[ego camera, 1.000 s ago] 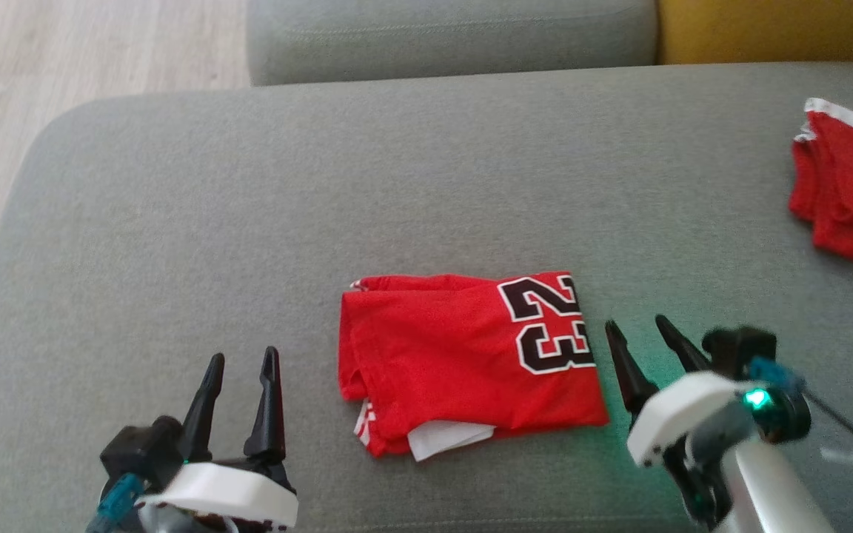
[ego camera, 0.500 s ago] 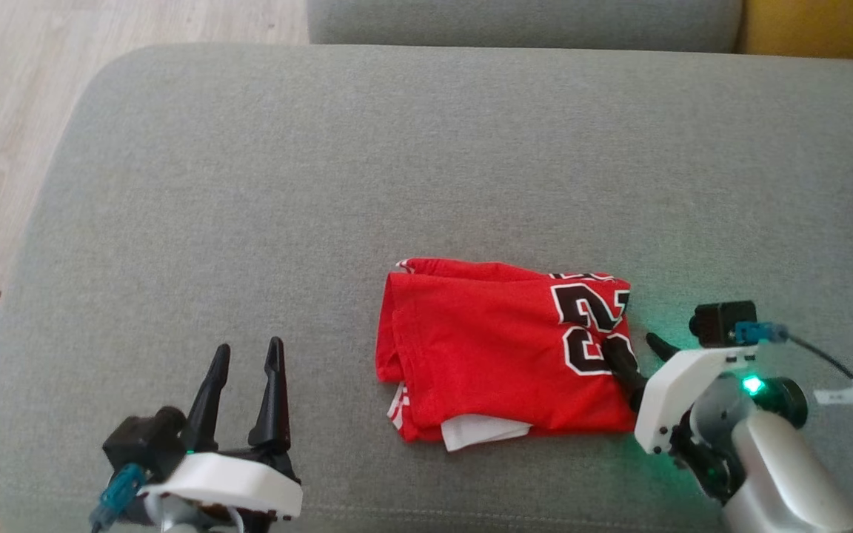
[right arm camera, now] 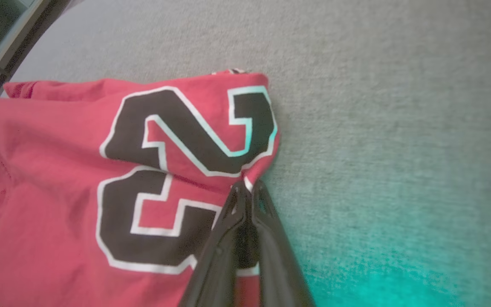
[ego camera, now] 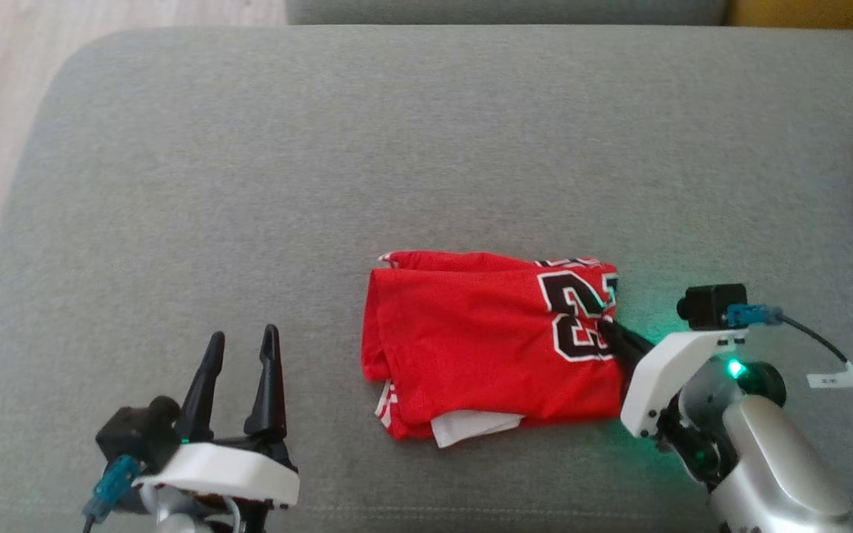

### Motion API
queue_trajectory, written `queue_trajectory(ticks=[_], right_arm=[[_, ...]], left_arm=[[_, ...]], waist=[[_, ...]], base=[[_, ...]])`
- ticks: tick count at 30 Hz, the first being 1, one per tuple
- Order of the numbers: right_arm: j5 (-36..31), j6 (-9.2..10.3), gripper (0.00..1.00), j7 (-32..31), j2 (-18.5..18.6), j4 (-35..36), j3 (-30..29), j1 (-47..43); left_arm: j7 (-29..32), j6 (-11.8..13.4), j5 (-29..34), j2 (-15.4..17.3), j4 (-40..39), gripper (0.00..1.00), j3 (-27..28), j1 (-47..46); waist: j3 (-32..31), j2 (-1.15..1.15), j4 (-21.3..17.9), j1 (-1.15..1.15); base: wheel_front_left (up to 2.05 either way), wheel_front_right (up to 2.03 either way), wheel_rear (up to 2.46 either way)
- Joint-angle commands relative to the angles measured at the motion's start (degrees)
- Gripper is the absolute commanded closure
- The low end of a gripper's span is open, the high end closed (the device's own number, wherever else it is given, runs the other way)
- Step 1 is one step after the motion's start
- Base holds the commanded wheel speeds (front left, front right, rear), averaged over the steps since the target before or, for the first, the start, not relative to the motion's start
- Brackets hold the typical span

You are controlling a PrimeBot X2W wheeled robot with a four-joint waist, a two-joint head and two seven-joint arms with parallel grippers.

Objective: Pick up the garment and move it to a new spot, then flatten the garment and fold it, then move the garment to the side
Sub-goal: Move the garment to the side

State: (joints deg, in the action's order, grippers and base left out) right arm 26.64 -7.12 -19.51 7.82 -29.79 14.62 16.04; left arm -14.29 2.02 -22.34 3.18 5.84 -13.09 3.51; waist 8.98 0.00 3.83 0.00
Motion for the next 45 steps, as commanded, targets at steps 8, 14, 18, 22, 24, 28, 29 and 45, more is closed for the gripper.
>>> queue_trajectory(ticks=[8,14,18,22,24,28,29,45], right_arm=[[-1.84,-0.36,1.0,5.37,2.35,5.83,-3.95,4.43],[-3.1,-0.36,1.0,5.31,3.02,10.65,-8.43,3.97],[-3.59,-0.36,1.0,5.83,1.62,11.98,-9.93,4.5],[-3.75,-0.36,1.0,6.55,0.45,12.02,-10.4,5.28],[-3.78,-0.36,1.0,7.14,-0.12,11.62,-10.4,6.01],[-3.83,-0.36,1.0,8.11,-0.97,10.52,-10.05,7.68],[-3.87,-0.36,1.0,8.31,-1.14,10.27,-9.93,8.16],[-6.26,-0.36,1.0,7.1,-0.31,4.52,-11.89,23.23]], left_arm=[[-0.71,-0.68,1.64,-0.3,-2.5,0.0,2.76,-3.22],[-0.71,-1.81,3.95,-0.29,-2.67,0.0,3.52,-4.69],[-0.71,-2.44,5.42,0.16,-2.42,0.0,3.51,-6.11],[-0.71,-2.84,6.38,0.59,-2.11,0.0,3.0,-7.32],[-0.71,-3.06,6.88,0.85,-1.88,0.0,2.58,-8.08],[-0.7,-3.16,7.3,1.22,-1.56,0.0,2.12,-9.03],[-0.7,-3.2,7.32,1.32,-1.49,0.0,2.07,-9.14],[-0.71,-2.74,6.25,0.77,-1.66,0.0,2.71,-9.77]], waist=[[1.64,0.0,-7.72,0.0],[4.37,0.0,-18.01,0.0],[6.4,0.0,-23.85,0.0],[7.69,0.0,-26.74,0.0],[8.39,0.0,-27.9,0.0],[9.23,0.0,-28.7,0.0],[9.33,0.0,-28.66,0.0],[7.46,0.0,-23.36,0.0]], base=[[0.0,0.0,0.0],[0.0,0.0,0.0],[0.0,0.0,0.0],[0.0,0.0,0.0],[0.0,0.0,0.0],[0.0,0.0,0.0],[0.0,0.0,0.0],[0.0,0.0,0.0]])
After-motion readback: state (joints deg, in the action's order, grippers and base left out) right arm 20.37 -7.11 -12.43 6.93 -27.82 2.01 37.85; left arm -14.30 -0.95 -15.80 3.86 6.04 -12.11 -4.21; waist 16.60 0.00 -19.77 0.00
